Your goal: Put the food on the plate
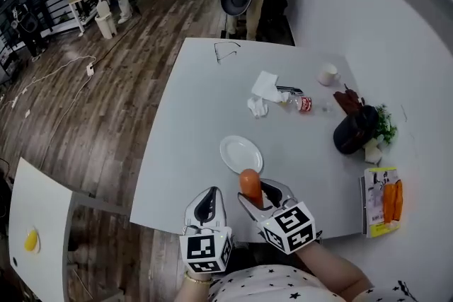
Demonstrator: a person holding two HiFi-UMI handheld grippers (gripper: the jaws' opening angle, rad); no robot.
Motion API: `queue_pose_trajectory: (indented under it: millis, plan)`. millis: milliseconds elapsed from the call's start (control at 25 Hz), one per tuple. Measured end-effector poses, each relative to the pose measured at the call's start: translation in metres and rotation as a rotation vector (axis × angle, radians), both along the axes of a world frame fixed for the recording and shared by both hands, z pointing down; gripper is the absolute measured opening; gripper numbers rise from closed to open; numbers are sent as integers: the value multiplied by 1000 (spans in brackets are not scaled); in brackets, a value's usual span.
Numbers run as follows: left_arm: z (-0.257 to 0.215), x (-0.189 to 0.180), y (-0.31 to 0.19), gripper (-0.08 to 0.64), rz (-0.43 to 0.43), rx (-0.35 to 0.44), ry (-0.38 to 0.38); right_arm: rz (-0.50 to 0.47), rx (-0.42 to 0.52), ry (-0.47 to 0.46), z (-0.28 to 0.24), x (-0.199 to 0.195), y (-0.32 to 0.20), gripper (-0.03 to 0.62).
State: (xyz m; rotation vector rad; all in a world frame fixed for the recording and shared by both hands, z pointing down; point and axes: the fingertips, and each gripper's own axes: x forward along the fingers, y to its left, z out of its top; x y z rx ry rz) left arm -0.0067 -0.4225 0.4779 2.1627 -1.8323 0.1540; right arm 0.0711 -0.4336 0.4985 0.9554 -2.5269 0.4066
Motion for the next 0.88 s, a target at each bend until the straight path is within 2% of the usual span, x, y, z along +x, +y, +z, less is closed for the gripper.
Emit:
queue_pose_trajectory:
  millis: [200,320,440,640,880]
  plan:
    - [15,6,-43,8,30,-20,-7,-22,-60,119,41,-1,-67,218]
    - [24,7,-61,8,39,-45,-6,-35,-134,198,72,-7,-102,218]
    - [30,6,-73,8,43,-64,2,-60,-229,324,109,-14,-130,218]
    - [38,5,-82,8,54,-90,0,-122,-330,525,154,-24,-156,218]
    - [42,-5,-85,8,34,-105,9,-152,-410,634,186,-28,-163,218]
